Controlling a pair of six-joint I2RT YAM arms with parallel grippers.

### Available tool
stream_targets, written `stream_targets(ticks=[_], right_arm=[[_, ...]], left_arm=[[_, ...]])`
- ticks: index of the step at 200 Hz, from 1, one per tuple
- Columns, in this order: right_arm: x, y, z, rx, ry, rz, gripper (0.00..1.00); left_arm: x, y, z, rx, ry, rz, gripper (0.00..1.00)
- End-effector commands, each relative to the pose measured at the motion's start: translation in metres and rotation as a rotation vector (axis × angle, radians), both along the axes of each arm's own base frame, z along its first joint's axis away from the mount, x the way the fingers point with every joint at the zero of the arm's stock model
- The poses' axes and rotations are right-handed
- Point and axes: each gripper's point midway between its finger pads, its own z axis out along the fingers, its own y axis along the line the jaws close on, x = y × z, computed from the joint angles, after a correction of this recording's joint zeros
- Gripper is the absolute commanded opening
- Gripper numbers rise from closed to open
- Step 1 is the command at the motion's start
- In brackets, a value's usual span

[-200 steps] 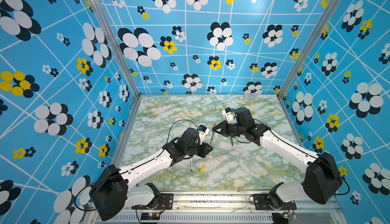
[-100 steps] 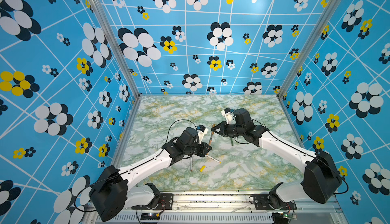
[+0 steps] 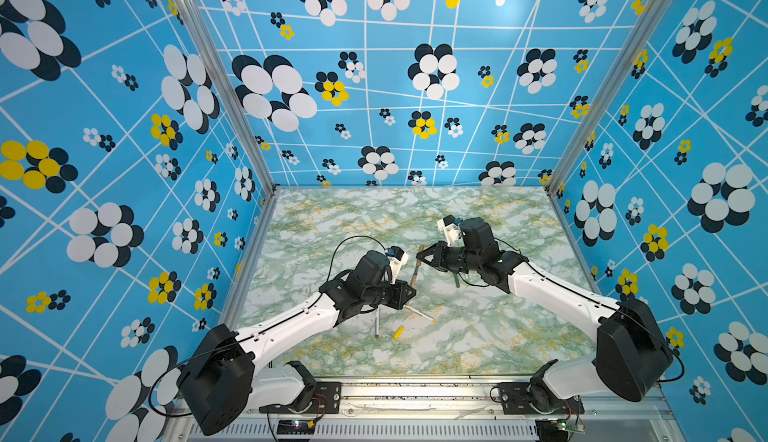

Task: Insert the pens into the pen caps
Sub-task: 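Lower the tan cap onto the pen nib while the left gripper holds the pen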

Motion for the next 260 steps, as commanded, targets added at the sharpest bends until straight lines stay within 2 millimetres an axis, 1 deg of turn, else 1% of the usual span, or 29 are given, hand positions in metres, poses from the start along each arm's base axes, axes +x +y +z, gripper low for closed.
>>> stream_targets(ticks=[1,38,62,106,149,190,260], right_arm=[[-0.024,0.009,-0.02,-0.001,0.101,0.059,0.0],[-0.025,0.01,-0.016,0.017,0.103,0.065,0.0],[-0.026,0.01,-0.016,0.016,0.103,0.07,0.0],[-0.035,0.009,-0.031,-0.05,0.103,0.111,0.0],[-0.045,0.011,-0.051,-0.103,0.114,0.158,0.0],[-0.046,0.016,-0.06,-0.112,0.124,0.168,0.0],[-0.054,0.024,-0.075,-0.112,0.166,0.184,0.0]], left_arm=[[0.029,-0.01,0.046,-0.105,-0.134,0.045,0.0],[0.028,-0.01,0.043,-0.101,-0.129,0.039,0.0],[0.029,-0.01,0.044,-0.1,-0.131,0.043,0.0],[0.035,-0.007,0.049,-0.096,-0.151,0.06,0.0],[0.044,-0.011,0.062,-0.113,-0.182,0.058,0.0],[0.048,-0.014,0.075,-0.122,-0.211,0.051,0.0],[0.059,-0.007,0.09,-0.143,-0.25,0.088,0.0]])
